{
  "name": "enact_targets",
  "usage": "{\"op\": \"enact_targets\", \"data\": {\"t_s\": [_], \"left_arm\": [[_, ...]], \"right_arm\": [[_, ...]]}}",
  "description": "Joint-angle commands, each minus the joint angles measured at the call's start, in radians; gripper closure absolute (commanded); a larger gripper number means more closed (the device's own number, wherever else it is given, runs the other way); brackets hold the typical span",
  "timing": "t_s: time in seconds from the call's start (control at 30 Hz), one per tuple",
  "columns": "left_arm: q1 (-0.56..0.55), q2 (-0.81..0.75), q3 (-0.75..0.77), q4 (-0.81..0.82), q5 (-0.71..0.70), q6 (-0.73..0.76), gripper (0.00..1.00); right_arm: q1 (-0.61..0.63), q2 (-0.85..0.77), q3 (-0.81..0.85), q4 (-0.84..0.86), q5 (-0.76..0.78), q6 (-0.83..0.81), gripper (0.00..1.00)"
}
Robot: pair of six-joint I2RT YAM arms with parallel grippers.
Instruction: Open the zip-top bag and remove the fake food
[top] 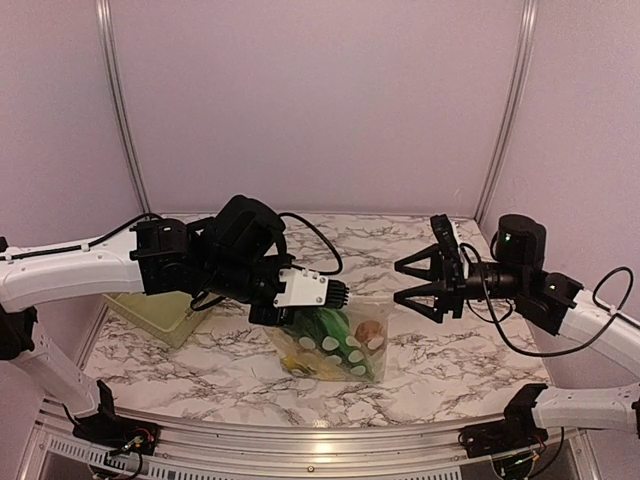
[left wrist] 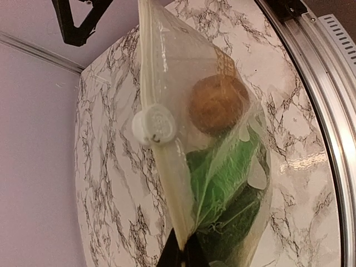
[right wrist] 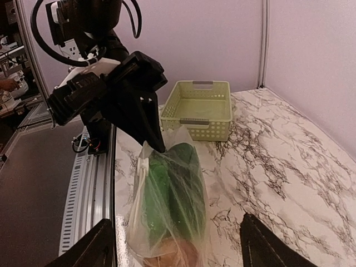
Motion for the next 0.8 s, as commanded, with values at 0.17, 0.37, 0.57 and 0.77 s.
{"op": "enact_targets", "data": {"t_s": [0.17,0.37,0.57,0.77], "left_arm": [[-0.007,-0.017,-0.012,0.125,-0.02,-0.001,1.0],[-0.007,-0.01,-0.017,0.134,-0.051,-0.006,1.0],[-0.009,-0.006,-0.019,0.149,-0.054,-0.03,1.0],[-0.01,-0.05,-0.079,0.229,-0.043,-0.054,0.98]], "right_arm": [[0.143,0.025,0.023,-0.026,0.076,-0.024,0.34],[0.233,0.078,0.058,-0.069,0.149,-0.034,0.37],[0.269,0.075,0.033,-0.001,0.245,0.008,0.51],[0.269,0.06,0.016,0.011,0.305,0.007,0.91]]}}
